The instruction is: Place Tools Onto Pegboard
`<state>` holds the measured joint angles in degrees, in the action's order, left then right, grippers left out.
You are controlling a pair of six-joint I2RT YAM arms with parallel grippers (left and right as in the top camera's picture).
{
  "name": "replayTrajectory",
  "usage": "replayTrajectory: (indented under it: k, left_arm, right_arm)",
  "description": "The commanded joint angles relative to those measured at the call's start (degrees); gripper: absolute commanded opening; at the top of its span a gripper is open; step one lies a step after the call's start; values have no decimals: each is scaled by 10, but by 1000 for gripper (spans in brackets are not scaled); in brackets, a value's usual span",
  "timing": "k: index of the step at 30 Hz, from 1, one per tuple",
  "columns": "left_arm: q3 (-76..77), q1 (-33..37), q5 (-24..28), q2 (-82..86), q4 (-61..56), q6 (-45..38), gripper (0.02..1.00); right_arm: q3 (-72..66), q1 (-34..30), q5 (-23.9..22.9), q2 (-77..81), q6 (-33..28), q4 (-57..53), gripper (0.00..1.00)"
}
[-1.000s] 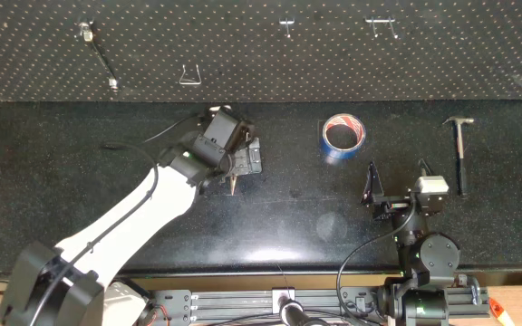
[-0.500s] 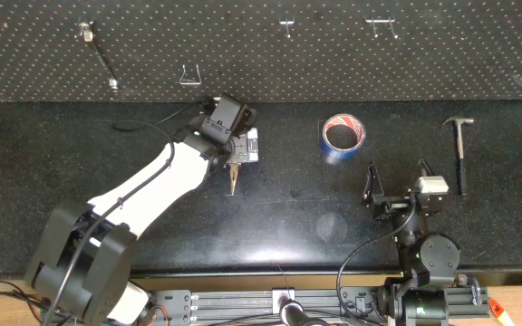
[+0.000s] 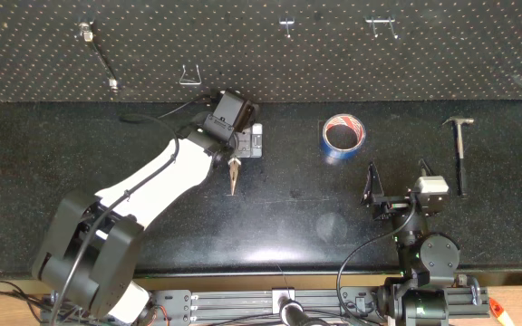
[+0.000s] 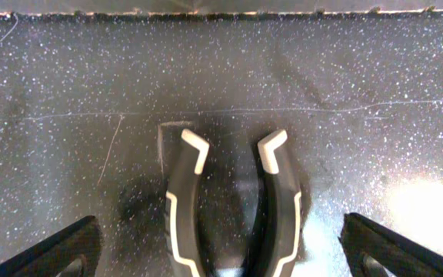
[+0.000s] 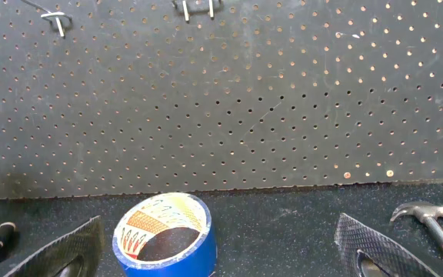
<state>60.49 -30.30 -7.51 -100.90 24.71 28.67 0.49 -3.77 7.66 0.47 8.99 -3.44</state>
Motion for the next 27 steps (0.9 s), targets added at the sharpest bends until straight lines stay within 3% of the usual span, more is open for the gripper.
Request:
replayTrajectory:
  k: [1, 17, 27]
  left_arm:
    - [14, -2, -18, -15, -1, -7, 996]
    - [14, -13, -20, -42, -1, 11, 998]
    - [14, -13, -20, -44, -1, 31, 702]
  right_arm:
    - [-2, -2, 5, -4, 9, -2, 976]
    - [-2, -2, 5, -4, 9, -2, 976]
    - [-2, -2, 5, -4, 9, -2, 976]
